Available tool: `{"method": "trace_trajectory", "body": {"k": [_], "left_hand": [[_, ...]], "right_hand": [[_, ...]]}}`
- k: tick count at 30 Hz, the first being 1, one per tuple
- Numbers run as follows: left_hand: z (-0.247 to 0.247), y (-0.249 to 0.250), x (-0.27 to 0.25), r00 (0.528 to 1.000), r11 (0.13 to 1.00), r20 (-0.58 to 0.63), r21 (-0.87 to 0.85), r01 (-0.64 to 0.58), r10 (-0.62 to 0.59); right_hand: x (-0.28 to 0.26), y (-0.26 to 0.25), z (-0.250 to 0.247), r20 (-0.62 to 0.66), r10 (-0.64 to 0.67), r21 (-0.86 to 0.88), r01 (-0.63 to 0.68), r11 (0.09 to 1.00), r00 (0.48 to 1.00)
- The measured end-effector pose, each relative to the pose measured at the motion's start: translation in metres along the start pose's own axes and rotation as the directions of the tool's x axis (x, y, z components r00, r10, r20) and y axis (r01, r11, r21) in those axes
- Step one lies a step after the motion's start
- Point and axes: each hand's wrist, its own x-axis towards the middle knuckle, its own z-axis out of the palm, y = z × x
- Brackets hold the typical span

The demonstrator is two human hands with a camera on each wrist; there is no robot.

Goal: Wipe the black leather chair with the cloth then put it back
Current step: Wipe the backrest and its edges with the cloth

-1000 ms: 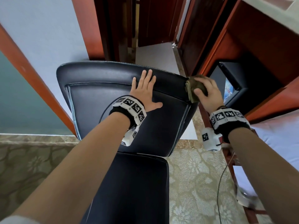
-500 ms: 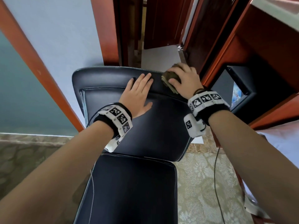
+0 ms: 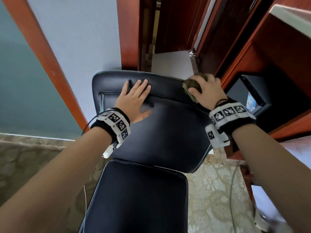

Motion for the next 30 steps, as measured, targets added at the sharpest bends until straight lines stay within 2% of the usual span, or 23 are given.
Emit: {"method": "trace_trajectory", "body": {"k": [3,5,9,14,19,25,30], "left_hand": [[-0.002,-0.001,0.0,1.0,1.0,0.01,-0.005,0.011,-0.011],[-0.005,-0.003,0.0,1.0,1.0,0.018,-0.003,0.008,-0.008],[-0.008,-0.007,-0.001,0.999,0.999,0.04,0.041,-0.028,0.026],[-0.009,-0.01,0.001,0.997,0.998,0.067,0.052,-0.047,0.043],[-0.008,-0.011,0.003,0.997,0.999,0.072,-0.004,-0.04,0.04],[0.0,-0.016,0.007,0.995,0.997,0.065,-0.033,-0.073,0.075],[0.005,-0.023,0.006,0.995,0.994,0.034,-0.044,-0.095,0.097]], "right_hand": [[0.015,-0.036,0.008,0.024,-0.085,-0.003,0.085,0.996,0.996],[0.018,-0.048,0.01,0.013,-0.093,0.017,0.093,0.995,0.996],[0.011,-0.026,0.005,0.007,-0.1,0.101,0.099,0.99,0.995],[0.005,0.009,-0.004,0.008,-0.036,0.147,0.034,0.988,0.999],[0.007,0.008,-0.002,0.025,-0.031,0.124,0.027,0.992,0.999],[0.037,-0.038,0.003,0.099,-0.112,0.083,0.104,0.991,0.989],[0.058,-0.099,0.022,0.078,-0.204,0.117,0.194,0.974,0.976]]}}
